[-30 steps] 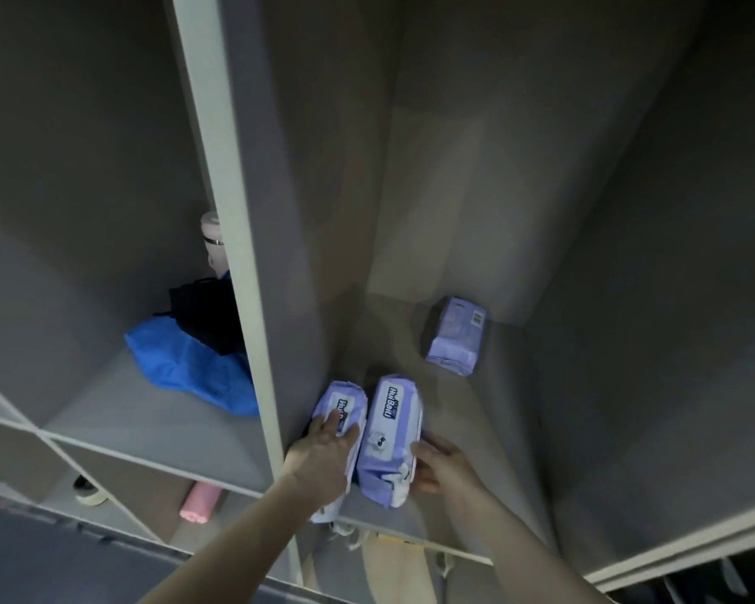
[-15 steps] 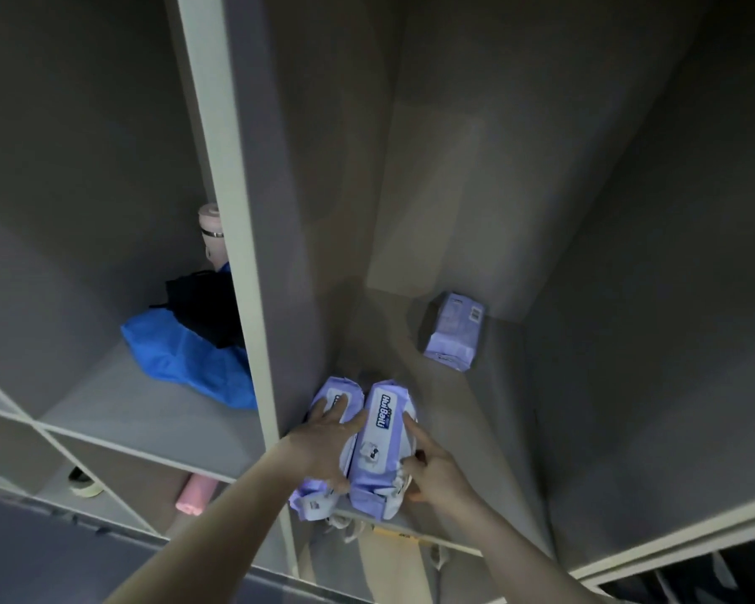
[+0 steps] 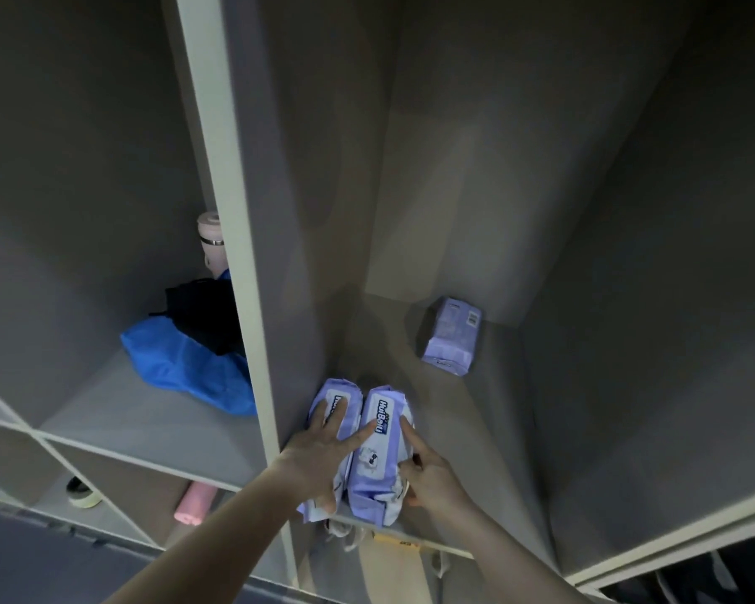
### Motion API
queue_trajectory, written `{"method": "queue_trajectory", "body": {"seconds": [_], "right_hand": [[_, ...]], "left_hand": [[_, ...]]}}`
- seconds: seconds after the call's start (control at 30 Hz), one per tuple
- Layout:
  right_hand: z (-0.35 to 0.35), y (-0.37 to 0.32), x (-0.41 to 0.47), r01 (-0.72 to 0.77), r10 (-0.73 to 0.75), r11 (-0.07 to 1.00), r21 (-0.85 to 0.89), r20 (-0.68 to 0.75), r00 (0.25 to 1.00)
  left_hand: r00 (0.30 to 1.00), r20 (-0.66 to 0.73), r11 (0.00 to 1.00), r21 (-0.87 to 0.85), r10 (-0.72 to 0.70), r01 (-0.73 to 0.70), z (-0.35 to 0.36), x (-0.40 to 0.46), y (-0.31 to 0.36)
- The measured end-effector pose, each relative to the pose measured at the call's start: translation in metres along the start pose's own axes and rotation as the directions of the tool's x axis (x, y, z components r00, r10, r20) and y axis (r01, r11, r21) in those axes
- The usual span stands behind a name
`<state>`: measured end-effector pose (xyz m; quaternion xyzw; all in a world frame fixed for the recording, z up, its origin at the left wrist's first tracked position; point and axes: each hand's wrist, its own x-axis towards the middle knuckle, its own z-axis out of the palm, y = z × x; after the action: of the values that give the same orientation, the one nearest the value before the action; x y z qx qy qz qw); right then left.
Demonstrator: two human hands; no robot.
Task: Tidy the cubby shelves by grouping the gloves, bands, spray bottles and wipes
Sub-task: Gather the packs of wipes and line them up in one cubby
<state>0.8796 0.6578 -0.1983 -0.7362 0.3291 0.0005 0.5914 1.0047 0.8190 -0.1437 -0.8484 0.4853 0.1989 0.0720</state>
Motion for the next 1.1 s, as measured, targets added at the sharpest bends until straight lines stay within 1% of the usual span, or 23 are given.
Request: {"method": "queue_trajectory", "body": {"seconds": [0.07,0.13,0.2,0.27,0.33,0.4,0.47,0.53,0.6,0.73,0.8,0.87,1.0,1.1], "right_hand": [[-0.003,-0.001,0.001,-0.005,0.005,1.000,-0.008,0.022,1.000],[-0.009,-0.006,0.002,0.023,-0.022,1.000,-0.013,0.042,0.999],[-0.020,-0.016,0.007,0.076,-0.077,0.996,-0.047,-0.017,0.997],[-0.038,-0.029,0.020,0.112,-0.127,0.984,-0.138,-0.107,0.986],[-0.059,-0.044,0.038,0.127,-0.172,0.954,-0.271,-0.150,0.974],[-0.077,-0.059,0.058,0.069,-0.149,0.893,-0.444,-0.147,0.978],[-0.089,-0.070,0.077,0.002,-0.098,0.818,-0.575,-0.135,0.986],[-0.097,-0.073,0.096,-0.010,-0.084,0.731,-0.682,-0.105,0.991],[-0.104,-0.075,0.113,0.001,-0.082,0.647,-0.762,-0.069,0.994],[-0.109,-0.074,0.144,0.021,-0.091,0.441,-0.897,-0.022,0.996],[-0.110,-0.075,0.158,0.016,-0.083,0.377,-0.926,-0.016,0.996],[-0.110,-0.077,0.169,0.010,-0.061,0.377,-0.926,-0.014,0.998],[-0.111,-0.083,0.185,0.016,-0.014,0.451,-0.892,0.011,1.000],[-0.113,-0.080,0.193,0.014,-0.028,0.441,-0.898,0.002,1.000]], "left_hand": [[1.000,0.023,1.000,-0.015,0.011,-0.011,-0.003,-0.001,-0.002],[0.997,0.055,0.997,-0.069,0.049,-0.045,-0.007,-0.002,-0.002],[0.996,0.042,0.986,-0.154,0.076,-0.069,-0.017,-0.001,0.002],[0.997,-0.043,0.980,-0.186,0.057,-0.064,-0.030,0.005,0.011],[0.987,-0.162,0.990,-0.135,0.012,-0.034,-0.042,0.018,0.020],[0.976,-0.214,0.995,-0.104,-0.025,0.003,-0.048,0.030,0.023],[0.984,-0.170,0.994,-0.100,-0.047,0.030,-0.042,0.038,0.022],[0.993,-0.095,0.987,-0.155,-0.064,0.049,-0.030,0.042,0.018],[0.994,-0.081,0.980,-0.191,-0.075,0.058,-0.021,0.045,0.016],[0.990,-0.115,0.983,-0.177,-0.077,0.056,-0.017,0.051,0.014],[0.988,-0.135,0.983,-0.178,-0.072,0.048,-0.015,0.051,0.013],[0.985,-0.157,0.980,-0.195,-0.067,0.036,-0.014,0.051,0.011],[0.976,-0.201,0.961,-0.276,-0.085,0.027,-0.011,0.053,0.009],[0.972,-0.215,0.953,-0.301,-0.095,0.027,-0.009,0.054,0.007]]}}
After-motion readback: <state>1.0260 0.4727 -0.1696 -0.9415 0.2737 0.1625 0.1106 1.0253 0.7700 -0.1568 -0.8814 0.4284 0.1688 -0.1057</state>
